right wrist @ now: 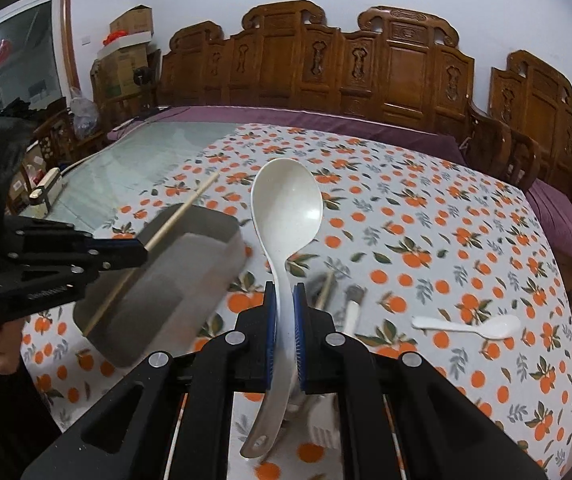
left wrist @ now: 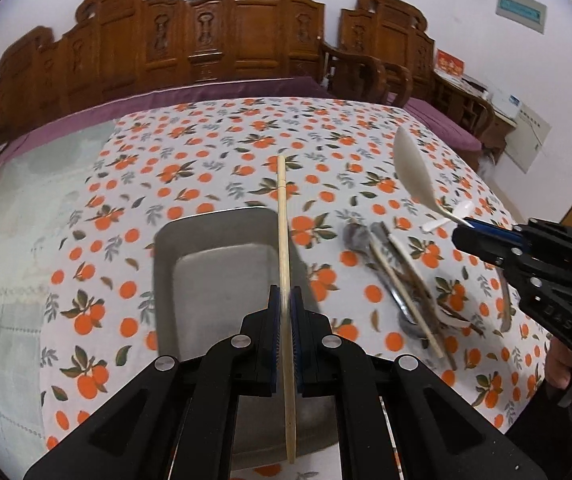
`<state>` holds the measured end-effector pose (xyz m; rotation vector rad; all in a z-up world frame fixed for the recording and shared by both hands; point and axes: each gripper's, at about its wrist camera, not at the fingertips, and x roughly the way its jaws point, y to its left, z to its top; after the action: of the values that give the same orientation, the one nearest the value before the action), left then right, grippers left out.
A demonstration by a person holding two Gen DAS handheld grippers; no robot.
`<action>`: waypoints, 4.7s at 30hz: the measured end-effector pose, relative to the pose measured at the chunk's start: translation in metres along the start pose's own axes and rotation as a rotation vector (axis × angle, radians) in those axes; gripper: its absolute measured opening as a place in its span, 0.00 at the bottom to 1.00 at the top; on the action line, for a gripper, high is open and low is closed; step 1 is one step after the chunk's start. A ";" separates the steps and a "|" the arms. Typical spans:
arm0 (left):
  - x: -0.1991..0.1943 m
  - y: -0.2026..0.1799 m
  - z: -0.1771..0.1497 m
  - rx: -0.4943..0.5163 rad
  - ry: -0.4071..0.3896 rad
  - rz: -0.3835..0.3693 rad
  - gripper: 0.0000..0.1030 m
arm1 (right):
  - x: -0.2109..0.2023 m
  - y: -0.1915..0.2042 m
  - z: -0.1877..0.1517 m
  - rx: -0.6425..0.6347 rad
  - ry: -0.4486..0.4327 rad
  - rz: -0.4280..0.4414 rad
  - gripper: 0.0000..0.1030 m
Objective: Organize utensils
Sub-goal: 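Carry the chopstick and white ladle into the grey tray with both grippers, then open both grippers to release the ladle and chopstick in the tray, then grasp a white plastic spoon with the right gripper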
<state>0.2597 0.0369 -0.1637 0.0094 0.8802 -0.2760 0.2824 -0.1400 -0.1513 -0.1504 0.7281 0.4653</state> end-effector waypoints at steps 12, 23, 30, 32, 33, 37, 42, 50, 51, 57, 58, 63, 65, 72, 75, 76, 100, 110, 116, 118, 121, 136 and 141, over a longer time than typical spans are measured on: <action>0.035 0.024 -0.018 -0.030 0.093 0.058 0.04 | 0.011 0.045 0.015 -0.034 0.009 0.033 0.10; 0.025 0.039 -0.014 -0.066 0.076 0.053 0.07 | 0.029 0.055 0.012 -0.006 0.053 0.054 0.10; -0.011 0.065 -0.001 -0.112 -0.030 0.087 0.18 | 0.043 0.070 0.019 0.031 0.057 0.100 0.10; -0.017 0.071 0.002 -0.119 -0.045 0.105 0.18 | 0.050 0.078 0.021 0.039 0.069 0.118 0.10; -0.021 0.077 0.003 -0.127 -0.053 0.110 0.19 | 0.053 0.081 0.022 0.037 0.071 0.119 0.10; -0.029 0.092 0.005 -0.154 -0.073 0.124 0.20 | 0.069 0.094 0.025 0.042 0.092 0.136 0.10; -0.036 0.104 0.005 -0.183 -0.088 0.132 0.20 | 0.091 0.103 0.022 0.058 0.127 0.146 0.10; -0.038 0.103 0.006 -0.183 -0.093 0.123 0.20 | 0.115 0.104 0.013 0.076 0.169 0.137 0.13; -0.037 0.103 0.006 -0.181 -0.093 0.122 0.20 | 0.114 0.102 0.012 0.077 0.167 0.142 0.16; -0.037 0.092 0.005 -0.166 -0.096 0.112 0.28 | 0.085 0.086 0.014 0.066 0.105 0.152 0.24; -0.036 0.088 0.005 -0.158 -0.097 0.110 0.29 | 0.072 0.079 0.014 0.068 0.083 0.147 0.24; -0.029 0.062 0.004 -0.123 -0.083 0.080 0.29 | 0.028 0.038 0.011 0.071 0.029 0.101 0.24; -0.027 0.049 0.004 -0.100 -0.078 0.071 0.33 | 0.011 0.017 0.006 0.068 0.022 0.057 0.24; -0.015 0.006 0.001 -0.023 -0.058 0.042 0.35 | -0.011 -0.047 -0.023 0.052 0.035 -0.085 0.24; -0.012 -0.013 -0.001 -0.006 -0.057 0.012 0.35 | -0.006 -0.072 -0.037 0.072 0.054 -0.122 0.24; -0.012 -0.020 -0.001 0.000 -0.059 0.003 0.35 | -0.003 -0.078 -0.040 0.077 0.059 -0.128 0.24; 0.020 -0.100 -0.015 0.089 -0.026 -0.025 0.35 | 0.061 -0.250 -0.054 0.228 0.089 -0.227 0.49; 0.026 -0.105 -0.020 0.104 -0.011 -0.019 0.35 | 0.073 -0.273 -0.060 0.335 0.137 -0.198 0.28; 0.025 -0.107 -0.022 0.118 -0.010 -0.015 0.35 | 0.055 -0.272 -0.075 0.401 0.153 -0.158 0.09; 0.023 -0.107 -0.023 0.121 -0.013 -0.015 0.35 | 0.045 -0.265 -0.081 0.416 0.153 -0.133 0.08; 0.019 -0.108 -0.024 0.125 -0.020 -0.015 0.35 | 0.036 -0.251 -0.084 0.412 0.158 -0.108 0.07; 0.016 -0.104 -0.024 0.119 -0.027 -0.014 0.35 | 0.023 -0.170 -0.088 0.291 0.204 -0.035 0.08; 0.018 -0.103 -0.025 0.123 -0.022 -0.013 0.35 | 0.027 -0.180 -0.080 0.257 0.168 -0.077 0.32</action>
<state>0.2265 -0.0639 -0.1820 0.1144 0.8405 -0.3411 0.3342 -0.3132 -0.2336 0.0239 0.9362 0.2841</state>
